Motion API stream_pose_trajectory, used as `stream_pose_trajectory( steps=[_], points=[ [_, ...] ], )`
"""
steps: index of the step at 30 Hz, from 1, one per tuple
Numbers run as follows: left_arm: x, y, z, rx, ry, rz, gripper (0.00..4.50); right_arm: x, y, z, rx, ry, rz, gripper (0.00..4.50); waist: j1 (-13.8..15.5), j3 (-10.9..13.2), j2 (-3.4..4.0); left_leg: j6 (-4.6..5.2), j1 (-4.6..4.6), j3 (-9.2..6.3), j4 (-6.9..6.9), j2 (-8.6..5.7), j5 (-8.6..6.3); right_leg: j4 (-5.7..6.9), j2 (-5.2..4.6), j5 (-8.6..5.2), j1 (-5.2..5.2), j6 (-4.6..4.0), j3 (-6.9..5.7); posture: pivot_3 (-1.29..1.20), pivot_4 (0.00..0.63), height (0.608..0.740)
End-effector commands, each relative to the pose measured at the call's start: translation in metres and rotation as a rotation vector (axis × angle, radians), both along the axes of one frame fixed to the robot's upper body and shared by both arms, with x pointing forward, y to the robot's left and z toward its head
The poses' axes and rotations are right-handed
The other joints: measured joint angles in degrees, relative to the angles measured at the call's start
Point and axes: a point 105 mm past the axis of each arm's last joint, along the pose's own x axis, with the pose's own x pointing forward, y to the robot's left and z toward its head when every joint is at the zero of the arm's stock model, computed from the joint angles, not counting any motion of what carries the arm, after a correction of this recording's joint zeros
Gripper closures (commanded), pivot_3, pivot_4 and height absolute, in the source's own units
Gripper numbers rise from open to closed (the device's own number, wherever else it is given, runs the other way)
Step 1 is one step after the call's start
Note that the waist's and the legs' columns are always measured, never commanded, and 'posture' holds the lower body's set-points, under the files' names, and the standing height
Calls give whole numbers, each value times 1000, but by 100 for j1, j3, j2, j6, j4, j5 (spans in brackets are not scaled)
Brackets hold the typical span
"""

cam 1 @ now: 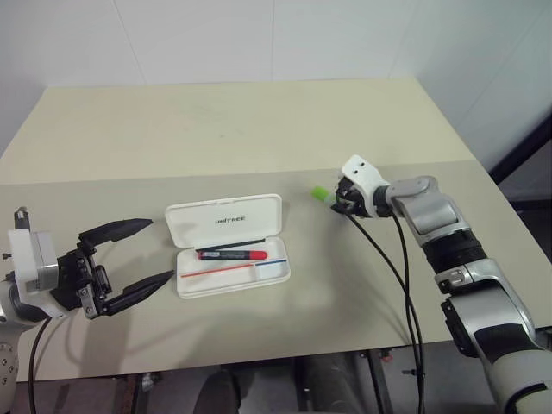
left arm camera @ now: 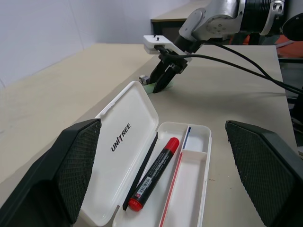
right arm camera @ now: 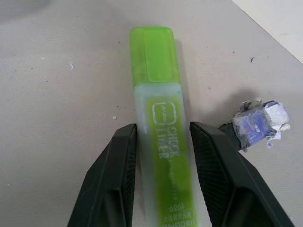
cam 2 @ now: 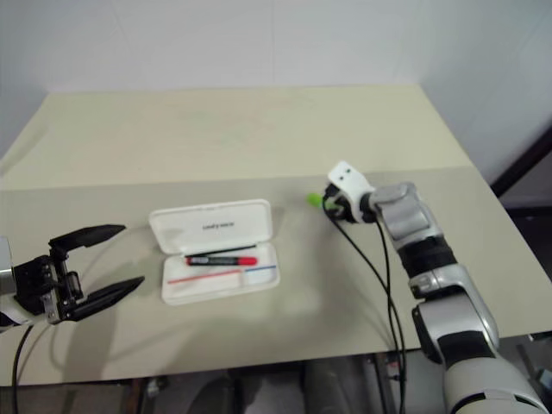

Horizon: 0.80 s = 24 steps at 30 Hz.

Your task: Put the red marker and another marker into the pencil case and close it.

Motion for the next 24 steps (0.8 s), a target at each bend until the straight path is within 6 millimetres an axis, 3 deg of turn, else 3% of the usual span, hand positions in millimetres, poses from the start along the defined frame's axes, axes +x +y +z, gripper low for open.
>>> stream_pose_trajectory(
  steps=[1,5,9,16,24],
  points=[
    [-2,-1,7,0,-40,0,0,-1,-1,-9,-52,22,20,2666,0,0,-1,-1,2,0,1,0,1,2,0,-3,1,-6,0,0,150,740],
    [-2,-2,7,0,-41,4,0,-2,-4,-20,-95,72,0,2666,-3,-4,-7,-2,8,-1,2,0,2,13,1,-4,1,-7,1,0,150,740],
    [-2,-3,7,-1,-44,5,0,-2,-7,-25,-93,119,-32,3395,-2,-15,-23,-2,15,-1,4,1,3,17,1,-5,7,-8,1,0,150,740],
    [-2,-3,7,-2,-49,8,0,-2,-10,-28,-81,162,-79,3394,6,-35,-56,-3,16,-5,7,1,3,20,0,-13,9,-23,-1,0,150,740],
    [0,-3,8,-4,-55,5,0,5,-2,1,-17,57,-73,3394,3,-34,-55,-3,15,-5,7,1,3,20,0,-13,9,-23,-1,0,150,740]
  ],
)
